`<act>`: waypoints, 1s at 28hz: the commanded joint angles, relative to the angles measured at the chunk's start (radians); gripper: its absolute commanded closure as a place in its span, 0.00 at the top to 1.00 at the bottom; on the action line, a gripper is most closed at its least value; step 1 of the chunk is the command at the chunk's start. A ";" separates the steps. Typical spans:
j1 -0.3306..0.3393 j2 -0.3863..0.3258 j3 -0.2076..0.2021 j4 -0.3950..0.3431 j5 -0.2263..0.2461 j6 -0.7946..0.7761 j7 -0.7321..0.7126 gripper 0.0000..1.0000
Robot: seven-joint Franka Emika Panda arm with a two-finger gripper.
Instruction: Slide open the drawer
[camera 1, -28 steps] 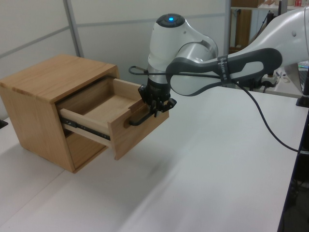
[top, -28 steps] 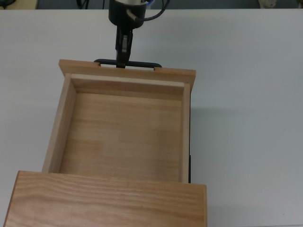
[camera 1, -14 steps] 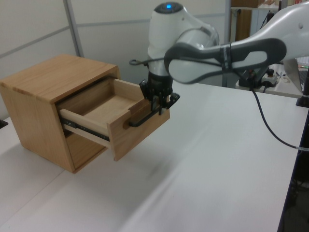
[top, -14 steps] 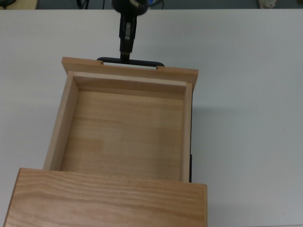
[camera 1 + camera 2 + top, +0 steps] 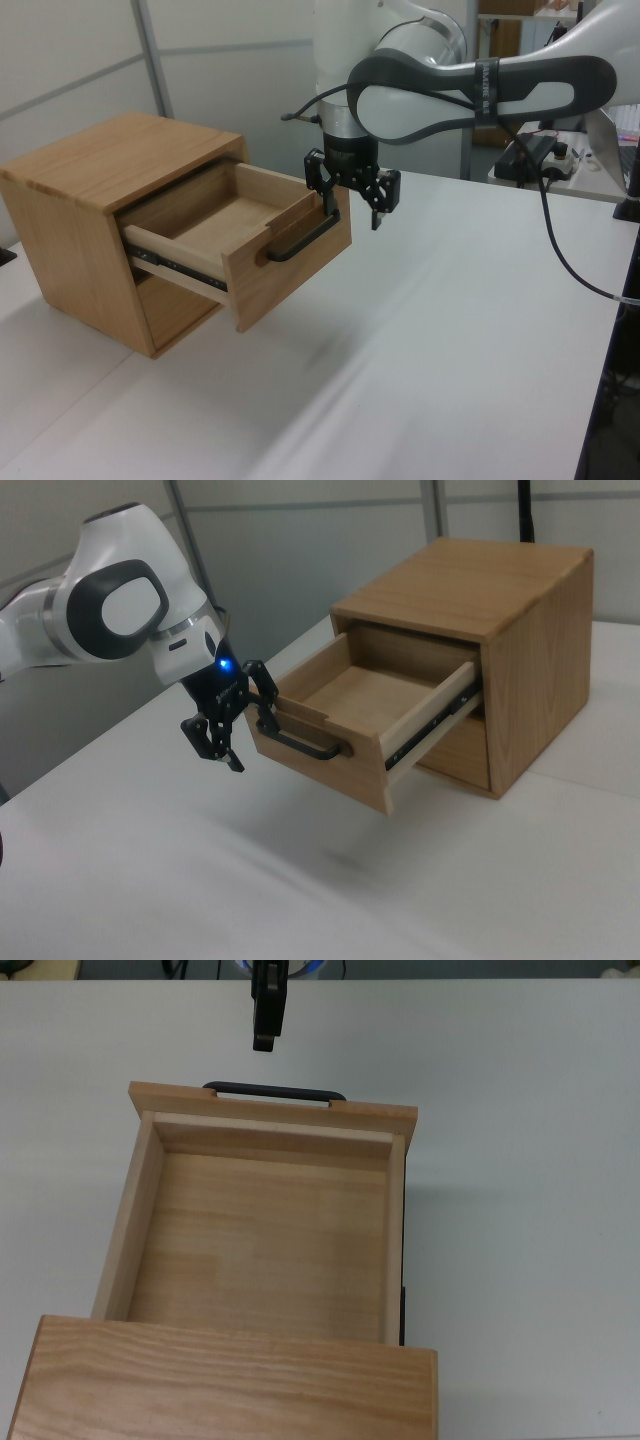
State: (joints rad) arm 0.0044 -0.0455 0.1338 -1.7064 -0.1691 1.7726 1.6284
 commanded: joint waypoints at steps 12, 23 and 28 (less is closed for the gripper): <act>0.005 -0.025 -0.002 0.080 0.011 -0.163 -0.683 1.00; 0.003 -0.017 -0.005 0.073 0.013 -0.168 -1.145 1.00; -0.001 -0.017 -0.011 0.068 0.049 -0.183 -1.232 1.00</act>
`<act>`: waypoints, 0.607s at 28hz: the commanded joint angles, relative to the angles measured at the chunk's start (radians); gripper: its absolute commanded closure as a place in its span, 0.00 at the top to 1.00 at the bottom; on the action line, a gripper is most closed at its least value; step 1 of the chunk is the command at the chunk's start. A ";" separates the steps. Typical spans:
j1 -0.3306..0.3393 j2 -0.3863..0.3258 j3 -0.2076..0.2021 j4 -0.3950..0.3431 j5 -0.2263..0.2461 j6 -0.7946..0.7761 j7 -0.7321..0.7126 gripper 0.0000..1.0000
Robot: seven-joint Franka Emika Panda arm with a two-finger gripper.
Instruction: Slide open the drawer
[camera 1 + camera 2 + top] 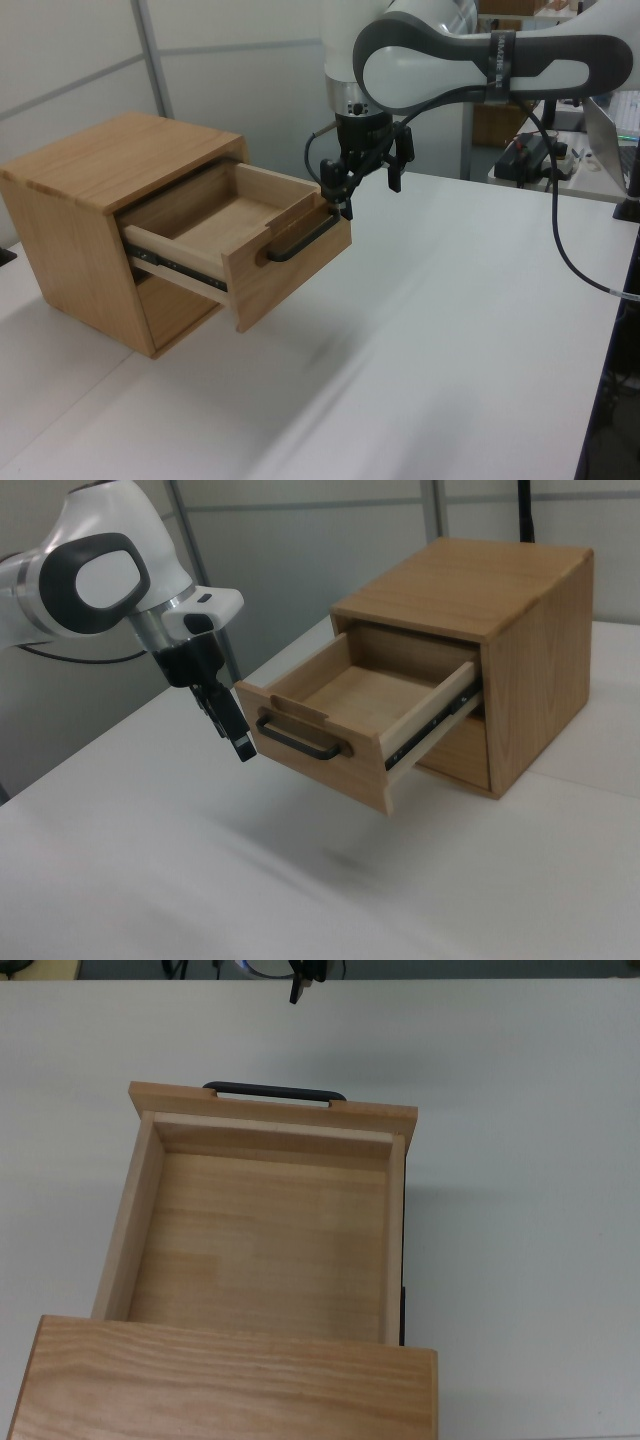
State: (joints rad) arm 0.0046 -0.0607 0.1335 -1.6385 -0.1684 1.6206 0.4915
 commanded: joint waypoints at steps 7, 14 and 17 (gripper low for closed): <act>-0.052 -0.004 -0.020 0.002 0.188 -0.085 -0.301 1.00; -0.089 -0.002 -0.020 0.006 0.194 -0.111 -0.458 1.00; -0.098 -0.001 -0.022 0.006 0.201 -0.114 -0.498 1.00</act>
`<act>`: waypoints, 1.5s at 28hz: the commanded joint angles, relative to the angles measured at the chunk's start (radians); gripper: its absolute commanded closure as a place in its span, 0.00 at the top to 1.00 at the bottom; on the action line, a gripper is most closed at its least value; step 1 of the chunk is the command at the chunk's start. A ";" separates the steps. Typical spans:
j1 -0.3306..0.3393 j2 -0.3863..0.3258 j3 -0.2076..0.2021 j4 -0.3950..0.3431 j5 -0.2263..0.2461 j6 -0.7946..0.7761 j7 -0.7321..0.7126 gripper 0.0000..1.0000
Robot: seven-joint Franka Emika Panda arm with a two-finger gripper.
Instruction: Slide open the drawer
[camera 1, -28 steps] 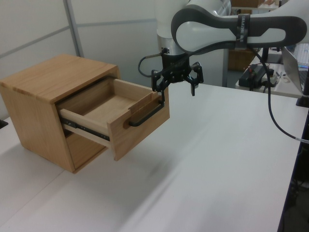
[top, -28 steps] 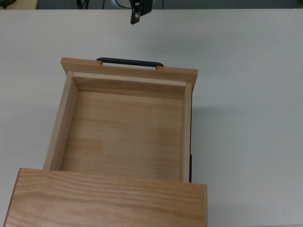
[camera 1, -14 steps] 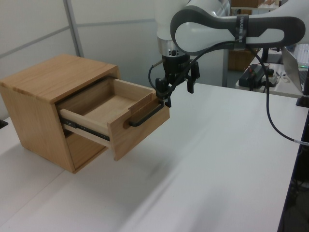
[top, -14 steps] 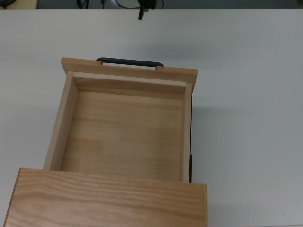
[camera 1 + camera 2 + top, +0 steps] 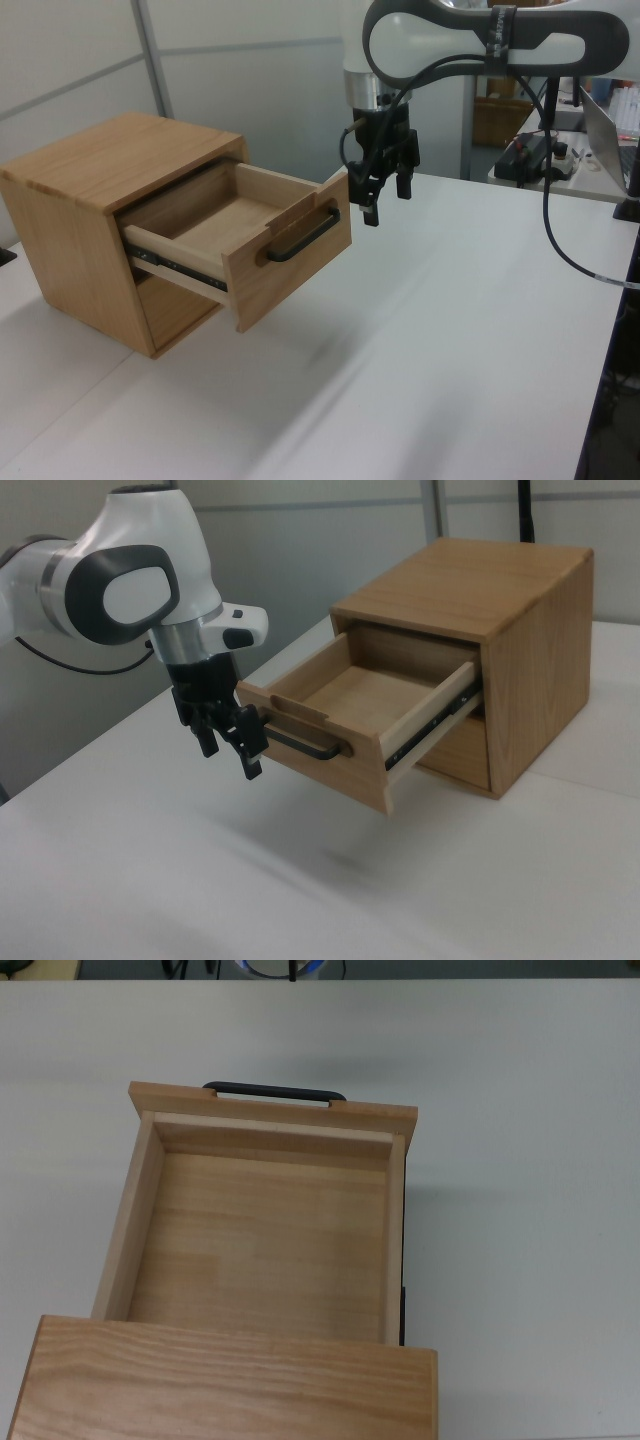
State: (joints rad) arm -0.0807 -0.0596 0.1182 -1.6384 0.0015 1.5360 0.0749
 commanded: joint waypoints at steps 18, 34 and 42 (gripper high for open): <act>-0.013 0.020 0.000 0.060 0.029 -0.060 -0.080 1.00; -0.010 0.041 0.006 0.063 0.023 -0.056 -0.083 1.00; -0.010 0.052 0.008 0.074 0.022 -0.054 -0.083 1.00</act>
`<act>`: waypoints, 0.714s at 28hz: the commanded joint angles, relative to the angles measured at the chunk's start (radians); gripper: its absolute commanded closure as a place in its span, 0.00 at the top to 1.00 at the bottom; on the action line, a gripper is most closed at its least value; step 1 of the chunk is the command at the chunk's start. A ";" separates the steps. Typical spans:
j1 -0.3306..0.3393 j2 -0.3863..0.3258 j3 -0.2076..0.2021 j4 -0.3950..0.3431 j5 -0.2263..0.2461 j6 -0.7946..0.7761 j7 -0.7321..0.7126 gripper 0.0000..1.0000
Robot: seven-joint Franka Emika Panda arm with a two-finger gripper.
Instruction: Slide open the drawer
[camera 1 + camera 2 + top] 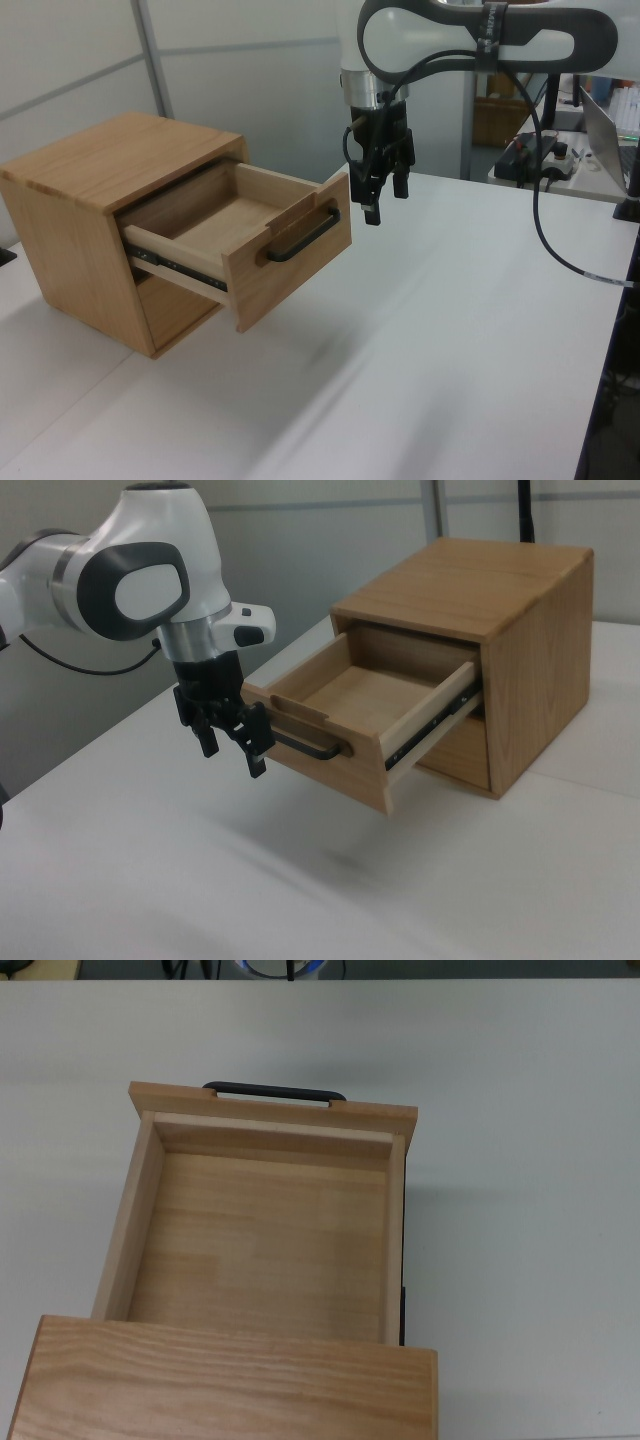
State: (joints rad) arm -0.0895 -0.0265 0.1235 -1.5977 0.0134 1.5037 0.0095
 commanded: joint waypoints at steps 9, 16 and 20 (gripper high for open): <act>0.001 0.025 0.002 0.035 0.010 -0.017 -0.014 1.00; 0.004 0.039 0.002 0.035 0.010 -0.016 -0.013 1.00; 0.004 0.039 0.002 0.035 0.010 -0.017 -0.016 1.00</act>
State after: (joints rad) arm -0.0890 -0.0077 0.1255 -1.5956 0.0134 1.5037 0.0095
